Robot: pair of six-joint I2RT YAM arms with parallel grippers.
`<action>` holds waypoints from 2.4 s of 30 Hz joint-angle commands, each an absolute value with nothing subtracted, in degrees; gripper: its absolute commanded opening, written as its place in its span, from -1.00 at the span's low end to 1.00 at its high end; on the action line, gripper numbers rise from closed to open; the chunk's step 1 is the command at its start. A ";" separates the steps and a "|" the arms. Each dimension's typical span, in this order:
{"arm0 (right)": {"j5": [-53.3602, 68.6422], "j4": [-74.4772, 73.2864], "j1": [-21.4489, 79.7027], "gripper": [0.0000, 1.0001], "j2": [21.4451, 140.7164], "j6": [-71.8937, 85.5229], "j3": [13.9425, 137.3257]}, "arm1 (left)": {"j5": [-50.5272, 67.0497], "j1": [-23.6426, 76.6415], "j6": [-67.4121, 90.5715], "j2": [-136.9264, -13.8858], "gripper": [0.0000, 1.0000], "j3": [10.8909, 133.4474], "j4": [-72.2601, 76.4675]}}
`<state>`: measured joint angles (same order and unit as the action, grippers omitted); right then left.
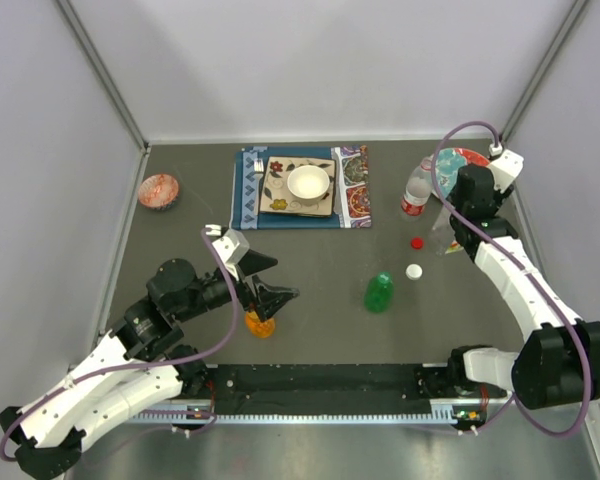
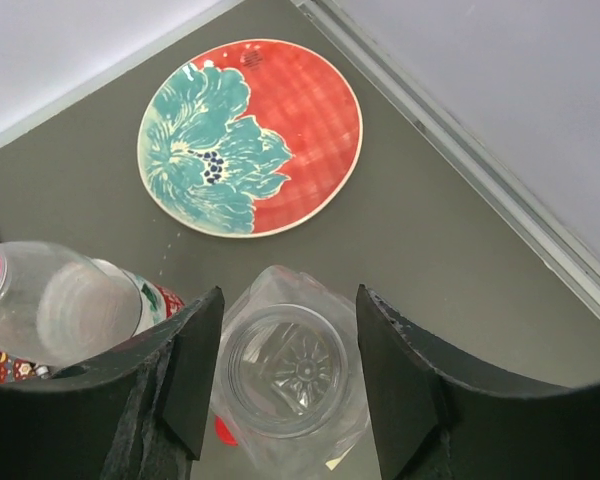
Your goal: Unscrew the bottle caps
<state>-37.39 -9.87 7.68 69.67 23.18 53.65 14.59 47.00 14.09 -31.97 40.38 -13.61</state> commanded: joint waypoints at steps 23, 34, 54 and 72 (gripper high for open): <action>-31.99 -17.84 7.21 0.43 67.15 24.43 59.68 | 15.91 47.02 15.03 -30.24 0.98 39.64 -11.16; -31.20 -18.37 7.21 0.27 66.09 24.61 59.24 | 16.00 47.02 15.20 -30.23 0.98 39.55 -11.43; -28.92 -20.82 7.29 0.56 63.90 25.49 63.71 | 16.35 47.02 14.85 -30.50 0.98 39.64 -11.34; -5.97 -26.19 31.18 0.63 50.63 23.91 64.27 | 0.54 47.02 13.63 -35.24 0.98 44.29 -16.42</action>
<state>-13.85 -23.24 25.23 50.48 22.83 71.96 8.75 47.00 14.74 -34.00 40.64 -15.09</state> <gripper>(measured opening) 0.813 0.990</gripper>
